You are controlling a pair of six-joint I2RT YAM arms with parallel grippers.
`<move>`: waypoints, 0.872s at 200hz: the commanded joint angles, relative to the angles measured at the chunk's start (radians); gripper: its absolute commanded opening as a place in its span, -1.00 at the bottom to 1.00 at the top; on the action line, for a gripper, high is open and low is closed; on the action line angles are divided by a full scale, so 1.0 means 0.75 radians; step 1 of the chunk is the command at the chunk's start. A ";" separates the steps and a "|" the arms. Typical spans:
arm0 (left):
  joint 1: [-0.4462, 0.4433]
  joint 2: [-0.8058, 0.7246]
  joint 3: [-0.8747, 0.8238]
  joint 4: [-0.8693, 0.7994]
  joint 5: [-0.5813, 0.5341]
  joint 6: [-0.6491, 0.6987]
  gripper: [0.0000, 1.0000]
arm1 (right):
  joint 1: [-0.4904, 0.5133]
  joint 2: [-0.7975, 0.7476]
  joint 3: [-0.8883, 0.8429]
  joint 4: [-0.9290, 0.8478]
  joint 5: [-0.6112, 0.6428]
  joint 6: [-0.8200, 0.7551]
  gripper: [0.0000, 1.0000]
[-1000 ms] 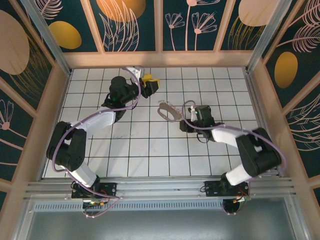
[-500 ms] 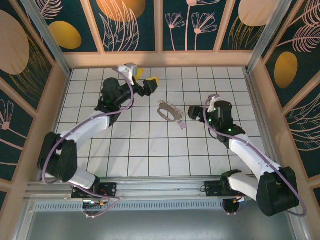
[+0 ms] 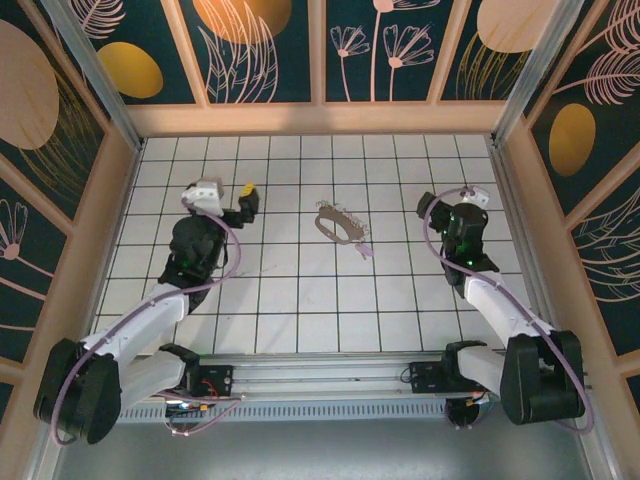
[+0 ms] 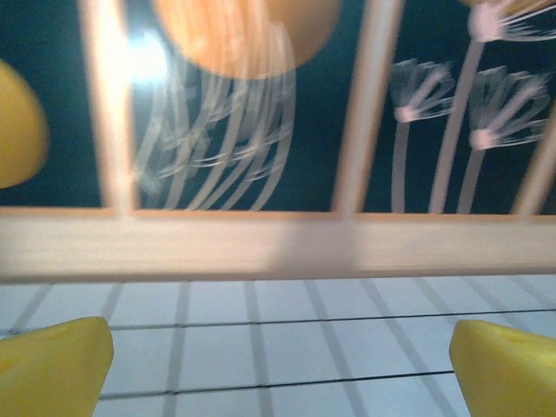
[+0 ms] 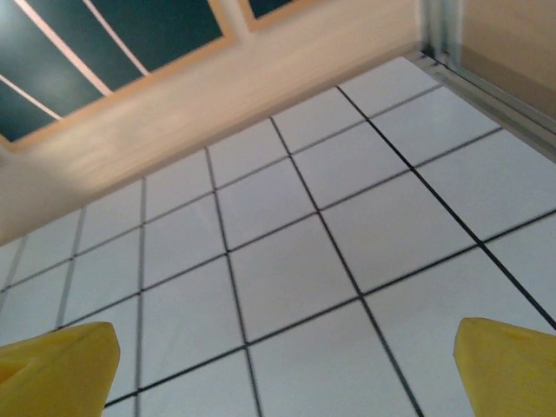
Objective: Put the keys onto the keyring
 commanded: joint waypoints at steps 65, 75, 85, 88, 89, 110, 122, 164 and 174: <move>0.280 0.200 -0.452 0.610 -0.251 0.055 0.97 | -0.156 0.247 -0.097 0.430 0.038 -0.220 0.98; 0.300 0.272 -0.457 0.671 -0.212 0.055 0.97 | -0.173 0.274 -0.128 0.513 0.009 -0.245 0.98; 0.312 0.338 -0.451 0.732 -0.181 0.070 0.97 | -0.217 0.304 -0.155 0.575 -0.056 -0.243 0.98; 0.313 0.349 -0.445 0.734 -0.170 0.086 0.97 | -0.226 0.313 -0.164 0.599 -0.070 -0.248 0.98; 0.313 0.350 -0.442 0.732 -0.165 0.090 0.97 | -0.230 0.317 -0.167 0.609 -0.072 -0.252 0.98; 0.361 0.443 -0.401 0.758 -0.033 0.106 0.97 | -0.280 0.391 -0.258 0.850 -0.145 -0.261 0.98; 0.378 0.517 -0.407 0.833 0.006 0.102 0.97 | -0.303 0.448 -0.256 0.902 -0.216 -0.265 0.98; 0.491 0.619 -0.303 0.711 0.190 0.026 0.97 | -0.239 0.576 -0.409 1.323 -0.428 -0.424 0.98; 0.494 0.624 -0.301 0.717 0.193 0.024 0.97 | -0.262 0.555 -0.370 1.205 -0.442 -0.397 0.98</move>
